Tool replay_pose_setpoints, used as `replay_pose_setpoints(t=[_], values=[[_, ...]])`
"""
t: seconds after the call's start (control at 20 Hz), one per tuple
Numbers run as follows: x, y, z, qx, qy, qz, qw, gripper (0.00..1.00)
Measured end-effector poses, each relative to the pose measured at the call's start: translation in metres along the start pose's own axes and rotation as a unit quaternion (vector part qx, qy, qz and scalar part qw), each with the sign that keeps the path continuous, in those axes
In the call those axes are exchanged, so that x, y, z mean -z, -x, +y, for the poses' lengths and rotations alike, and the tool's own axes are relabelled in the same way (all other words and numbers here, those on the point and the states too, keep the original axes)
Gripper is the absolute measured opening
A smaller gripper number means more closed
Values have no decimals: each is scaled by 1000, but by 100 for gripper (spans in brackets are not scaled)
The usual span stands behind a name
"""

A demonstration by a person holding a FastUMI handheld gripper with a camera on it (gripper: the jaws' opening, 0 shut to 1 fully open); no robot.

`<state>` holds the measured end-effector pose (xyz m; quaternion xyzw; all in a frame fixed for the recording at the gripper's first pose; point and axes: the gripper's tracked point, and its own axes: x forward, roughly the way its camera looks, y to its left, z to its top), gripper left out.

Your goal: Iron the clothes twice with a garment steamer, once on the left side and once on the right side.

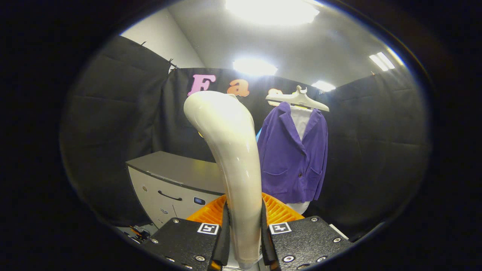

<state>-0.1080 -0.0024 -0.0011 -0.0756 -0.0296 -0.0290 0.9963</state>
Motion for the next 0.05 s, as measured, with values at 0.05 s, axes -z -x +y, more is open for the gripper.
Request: replay_pose_setpoints(t=[0.05], values=[[2, 0, 3, -2, 2, 2, 1000, 34]])
